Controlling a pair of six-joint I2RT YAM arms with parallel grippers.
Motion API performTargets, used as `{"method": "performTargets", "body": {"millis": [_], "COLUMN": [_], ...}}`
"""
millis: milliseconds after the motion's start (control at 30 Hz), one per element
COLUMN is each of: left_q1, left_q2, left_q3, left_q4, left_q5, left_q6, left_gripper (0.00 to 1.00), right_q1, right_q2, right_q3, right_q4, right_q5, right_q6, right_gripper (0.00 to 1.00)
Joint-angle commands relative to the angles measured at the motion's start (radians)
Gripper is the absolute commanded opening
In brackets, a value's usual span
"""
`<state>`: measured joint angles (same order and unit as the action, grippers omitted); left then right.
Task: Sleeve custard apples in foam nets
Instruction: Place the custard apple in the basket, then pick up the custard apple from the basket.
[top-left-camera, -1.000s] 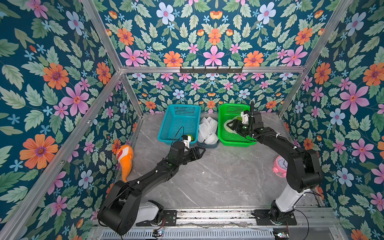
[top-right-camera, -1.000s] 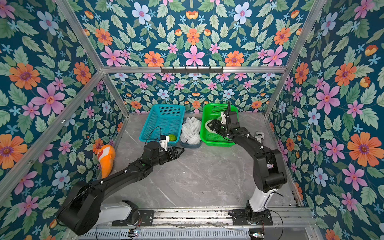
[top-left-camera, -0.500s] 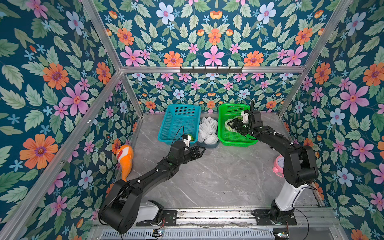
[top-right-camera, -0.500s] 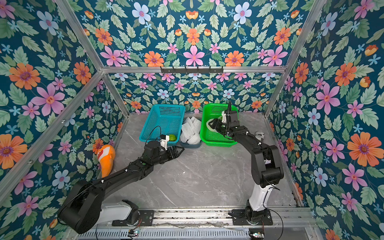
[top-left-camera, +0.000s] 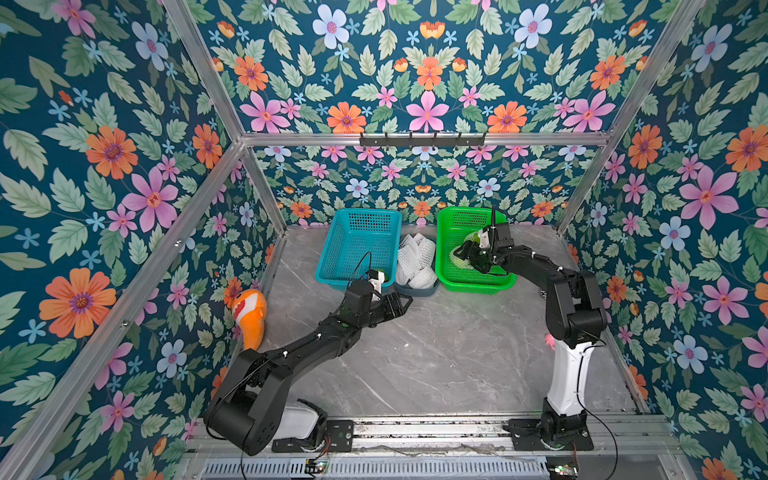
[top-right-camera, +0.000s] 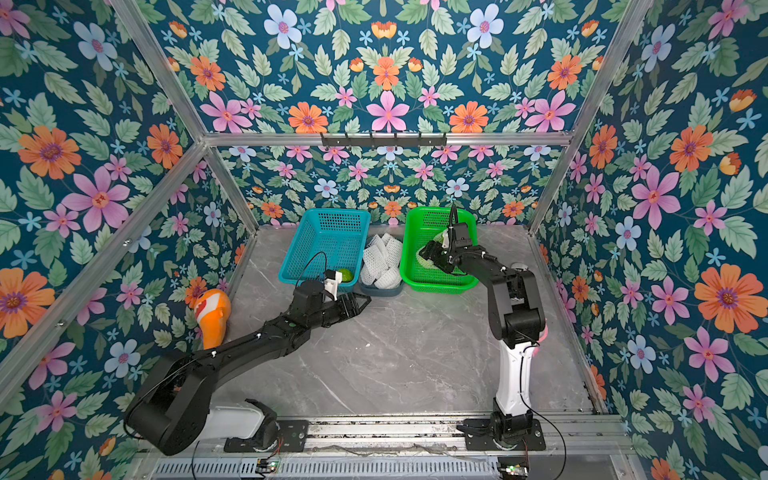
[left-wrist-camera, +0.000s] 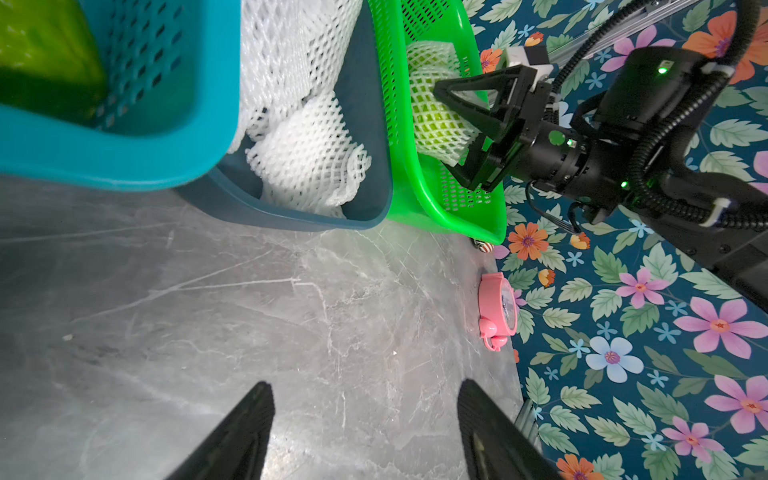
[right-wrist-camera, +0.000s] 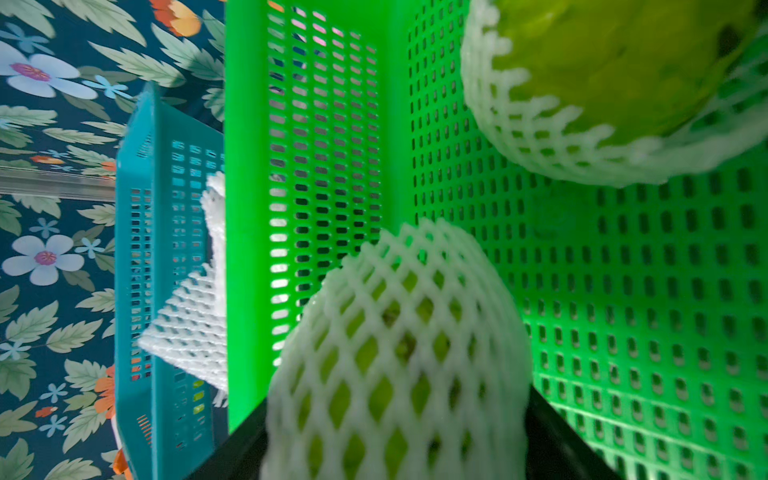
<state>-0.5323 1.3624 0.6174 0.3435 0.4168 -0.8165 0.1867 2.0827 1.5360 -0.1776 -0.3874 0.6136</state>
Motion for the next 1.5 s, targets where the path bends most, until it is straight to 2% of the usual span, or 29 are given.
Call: {"method": "performTargets", "body": {"millis": [0,267,433,633,767,900,1000,1167,1333,1467], "left_q1": [0.000,0.000,0.000,0.002,0.005,0.008,0.008,0.009,0.024,0.086], "left_q2": [0.003,-0.001,0.000,-0.006,0.006,0.067,0.116,0.219,0.313,0.401], "left_q3": [-0.004,0.016,0.032,0.069,0.117,0.238,0.327,0.520,0.723,0.871], "left_q4": [0.029,0.007,-0.003,-0.056,-0.122,-0.229,-0.282,-0.421,-0.591,-0.732], "left_q5": [-0.001,-0.029,-0.055,-0.126,-0.192,-0.212,-0.224,-0.282,-0.423,-0.470], "left_q6": [0.012,0.027,0.027,0.046,0.044,0.099,0.135,0.192,0.251,0.278], "left_gripper": [0.73,0.73,0.73,0.74,0.77,0.80,0.81,0.78,0.73,0.73], "right_q1": [0.002,0.004,0.004,0.005,0.014,0.042,0.045,0.064,0.151,0.214], "right_q2": [0.019,0.009,-0.045,-0.212,-0.374,-0.539,-0.634,-0.771,-0.858,-0.893], "right_q3": [0.025,0.055,0.053,-0.021,-0.121,-0.240,-0.337,-0.498,-0.569,-0.606], "right_q4": [-0.095,-0.166,-0.203,-0.202,-0.168,-0.121,-0.064,0.000,-0.030,-0.056], "right_q5": [0.019,0.075,0.094,0.157,0.142,0.111,0.032,-0.026,0.022,0.054], "right_q6": [-0.037,-0.061,-0.081,-0.104,-0.103,-0.102,-0.048,-0.004,-0.037,-0.048], "right_gripper": [0.75,0.87,0.89,0.87,0.87,0.93,0.98,0.91,0.86,0.85]}}
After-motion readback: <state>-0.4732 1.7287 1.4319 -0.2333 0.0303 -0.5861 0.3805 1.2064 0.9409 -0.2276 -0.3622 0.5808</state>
